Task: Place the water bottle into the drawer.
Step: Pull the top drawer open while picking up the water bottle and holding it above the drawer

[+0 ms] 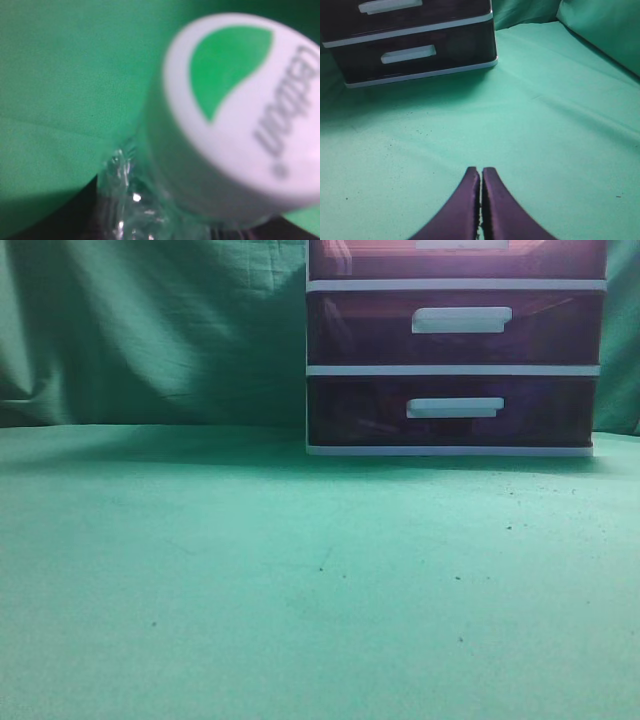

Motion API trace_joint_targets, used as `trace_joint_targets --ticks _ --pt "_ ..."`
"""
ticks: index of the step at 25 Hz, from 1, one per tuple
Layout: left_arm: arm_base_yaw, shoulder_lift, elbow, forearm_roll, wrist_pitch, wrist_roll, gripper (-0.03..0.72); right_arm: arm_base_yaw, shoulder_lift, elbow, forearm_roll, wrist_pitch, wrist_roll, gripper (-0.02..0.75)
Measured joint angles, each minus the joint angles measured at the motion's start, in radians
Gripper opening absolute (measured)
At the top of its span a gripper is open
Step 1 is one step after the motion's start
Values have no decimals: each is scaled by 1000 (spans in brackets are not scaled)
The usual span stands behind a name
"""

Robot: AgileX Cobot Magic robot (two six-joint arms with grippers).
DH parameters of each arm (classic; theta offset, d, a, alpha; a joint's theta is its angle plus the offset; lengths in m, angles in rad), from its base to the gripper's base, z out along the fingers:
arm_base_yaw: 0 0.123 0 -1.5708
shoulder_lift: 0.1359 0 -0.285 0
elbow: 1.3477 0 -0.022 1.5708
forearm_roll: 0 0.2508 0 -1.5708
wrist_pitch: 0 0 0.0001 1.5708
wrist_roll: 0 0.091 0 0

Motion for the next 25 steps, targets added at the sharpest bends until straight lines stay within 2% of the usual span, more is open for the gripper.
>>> trace_joint_targets --ticks 6,9,16,20,22,25 --pt "0 -78 0 105 -20 -32 314 0 0 0 0 0 0 0" --pt "2 -157 0 191 -101 -127 314 0 0 0 0 0 0 0" --pt "2 -283 -12 459 -373 -454 314 0 0 0 0 0 0 0" --pt "2 -370 -65 567 -434 -582 314 0 0 0 0 -5 0 0" --pt "2 -422 -95 628 -449 -632 314 0 0 0 2 -41 0 0" --pt "2 -496 -133 752 -473 -735 314 0 0 3 35 -183 5 0"
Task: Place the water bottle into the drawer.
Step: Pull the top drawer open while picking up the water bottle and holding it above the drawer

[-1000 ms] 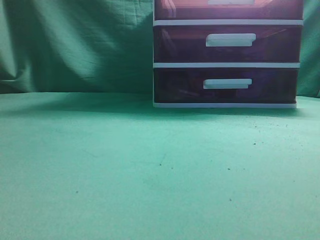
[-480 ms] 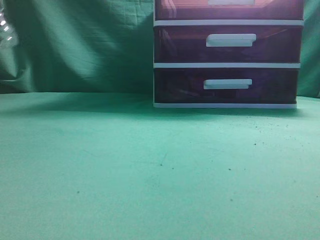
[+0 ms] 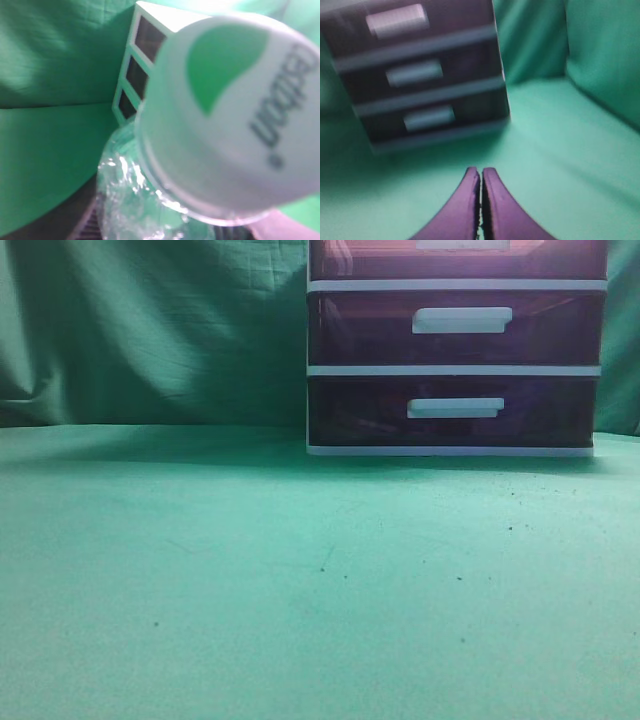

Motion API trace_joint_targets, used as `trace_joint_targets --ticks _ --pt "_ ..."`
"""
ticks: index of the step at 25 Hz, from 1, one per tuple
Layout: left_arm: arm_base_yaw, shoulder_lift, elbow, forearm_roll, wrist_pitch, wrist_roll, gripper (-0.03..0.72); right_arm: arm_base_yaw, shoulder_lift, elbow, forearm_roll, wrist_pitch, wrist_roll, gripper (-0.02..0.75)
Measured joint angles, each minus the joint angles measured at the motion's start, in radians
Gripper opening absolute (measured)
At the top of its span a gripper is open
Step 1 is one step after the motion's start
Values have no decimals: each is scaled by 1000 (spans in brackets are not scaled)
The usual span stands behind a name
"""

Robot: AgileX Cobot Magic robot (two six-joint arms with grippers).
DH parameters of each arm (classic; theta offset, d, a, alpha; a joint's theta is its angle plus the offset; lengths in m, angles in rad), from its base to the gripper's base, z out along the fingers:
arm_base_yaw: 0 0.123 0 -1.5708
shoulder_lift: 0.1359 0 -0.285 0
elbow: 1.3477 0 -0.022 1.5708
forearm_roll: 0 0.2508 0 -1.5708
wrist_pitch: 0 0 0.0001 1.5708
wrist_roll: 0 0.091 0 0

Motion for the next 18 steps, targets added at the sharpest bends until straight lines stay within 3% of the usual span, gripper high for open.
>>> trace_joint_targets --ticks 5,7,12,18 --pt "0 -79 -14 152 -59 -144 314 0 0 1 43 -391 19 0" --pt "-2 -95 -14 171 -95 -170 314 0 0 -4 42 -448 20 0" --pt "-113 -102 -16 172 -96 -182 314 0 45 -144 -53 -259 20 0" --pt "-230 -102 -16 172 12 -183 314 0 302 -354 -172 -59 8 0"
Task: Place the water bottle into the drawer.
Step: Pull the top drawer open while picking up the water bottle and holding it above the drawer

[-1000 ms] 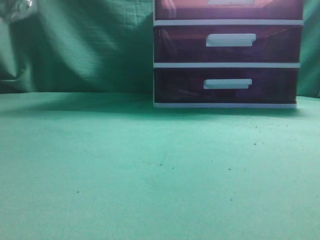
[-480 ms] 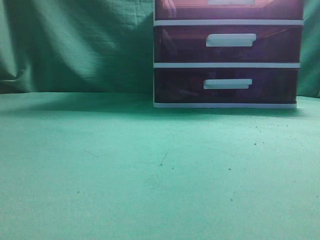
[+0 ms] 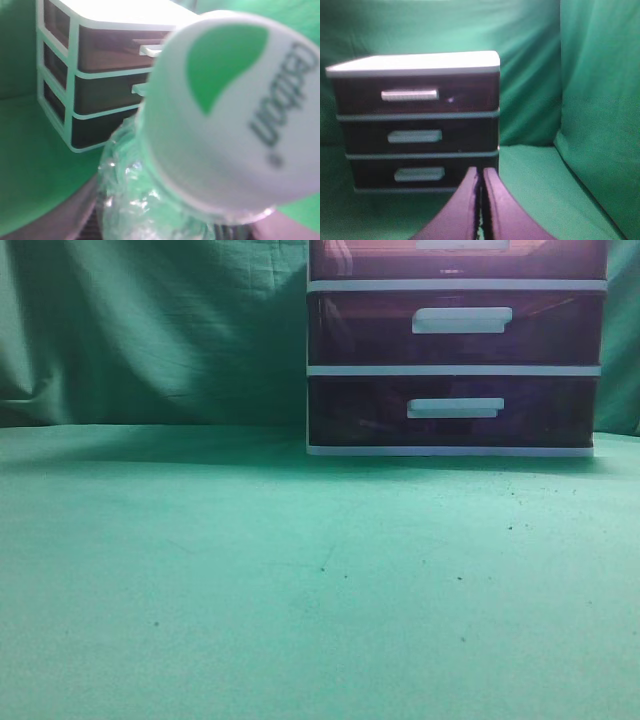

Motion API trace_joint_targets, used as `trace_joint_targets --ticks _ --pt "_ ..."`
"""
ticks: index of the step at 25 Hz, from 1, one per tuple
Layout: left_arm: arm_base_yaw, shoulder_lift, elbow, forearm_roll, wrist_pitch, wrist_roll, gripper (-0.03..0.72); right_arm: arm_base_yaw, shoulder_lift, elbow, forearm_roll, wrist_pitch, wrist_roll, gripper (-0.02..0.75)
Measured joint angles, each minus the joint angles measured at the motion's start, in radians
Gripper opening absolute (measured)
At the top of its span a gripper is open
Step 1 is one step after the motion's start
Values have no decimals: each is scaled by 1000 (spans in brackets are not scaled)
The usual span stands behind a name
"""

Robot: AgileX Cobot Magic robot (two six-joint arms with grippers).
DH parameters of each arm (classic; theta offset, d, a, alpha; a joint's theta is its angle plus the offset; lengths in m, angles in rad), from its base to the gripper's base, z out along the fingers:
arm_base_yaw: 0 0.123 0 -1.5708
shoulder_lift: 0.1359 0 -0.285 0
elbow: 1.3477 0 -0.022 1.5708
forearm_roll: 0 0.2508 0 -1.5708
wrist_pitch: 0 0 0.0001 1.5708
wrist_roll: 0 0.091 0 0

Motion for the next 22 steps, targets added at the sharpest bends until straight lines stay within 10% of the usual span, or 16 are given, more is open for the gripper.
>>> trace_joint_targets --ticks 13,22 --pt "-9 19 0 0 45 0 314 211 485 -297 -54 173 -564 0" --pt "-9 72 0 0 48 0 314 308 793 -486 -395 18 -721 49"
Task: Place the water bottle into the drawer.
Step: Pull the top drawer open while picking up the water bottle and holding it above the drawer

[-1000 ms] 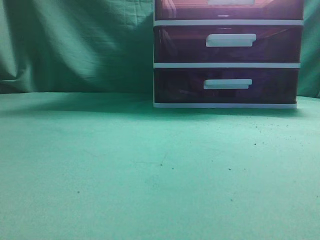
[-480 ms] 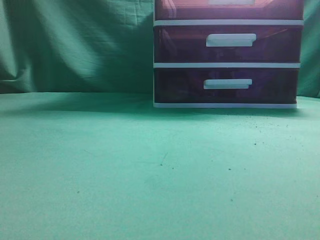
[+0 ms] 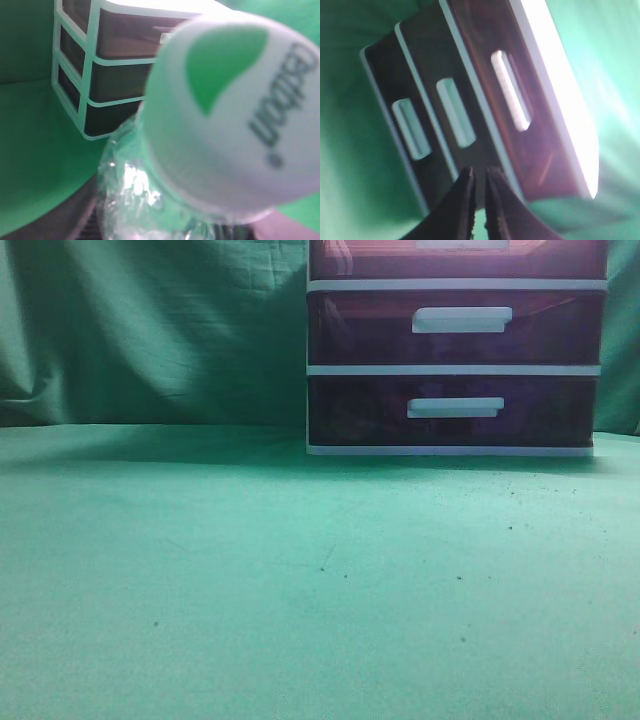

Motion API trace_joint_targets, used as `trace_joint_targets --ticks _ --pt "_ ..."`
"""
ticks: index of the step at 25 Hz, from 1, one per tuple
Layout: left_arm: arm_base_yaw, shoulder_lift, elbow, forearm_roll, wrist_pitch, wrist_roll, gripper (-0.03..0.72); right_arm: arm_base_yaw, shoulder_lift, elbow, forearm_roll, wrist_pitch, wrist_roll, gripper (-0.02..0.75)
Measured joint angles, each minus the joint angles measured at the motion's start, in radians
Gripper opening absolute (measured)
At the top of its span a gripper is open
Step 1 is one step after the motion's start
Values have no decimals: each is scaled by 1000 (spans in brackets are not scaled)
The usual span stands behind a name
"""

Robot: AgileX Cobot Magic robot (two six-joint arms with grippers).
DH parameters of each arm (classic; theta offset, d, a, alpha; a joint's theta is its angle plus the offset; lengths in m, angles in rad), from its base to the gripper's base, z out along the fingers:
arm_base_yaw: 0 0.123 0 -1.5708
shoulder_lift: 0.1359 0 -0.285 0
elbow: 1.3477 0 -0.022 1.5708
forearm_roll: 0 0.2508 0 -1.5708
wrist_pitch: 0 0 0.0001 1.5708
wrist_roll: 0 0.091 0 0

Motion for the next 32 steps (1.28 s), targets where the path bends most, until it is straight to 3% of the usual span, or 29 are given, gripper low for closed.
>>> trace_joint_targets --ticks 5,7,9,11,20,32 --pt "0 12 0 0 5 0 314 0 168 -86 -200 -115 -4 49" --pt "0 15 0 0 12 0 314 0 238 -137 -236 -108 -11 49" --pt "0 18 0 0 24 0 314 -6 305 -198 -260 -100 -13 102" --pt "0 18 0 0 30 0 314 -23 354 -252 -293 -100 -18 93" --pt "0 18 0 0 39 0 314 -116 470 -396 -348 -210 1 426" --pt "0 18 0 0 43 0 314 -149 576 -397 -410 -287 -90 440"
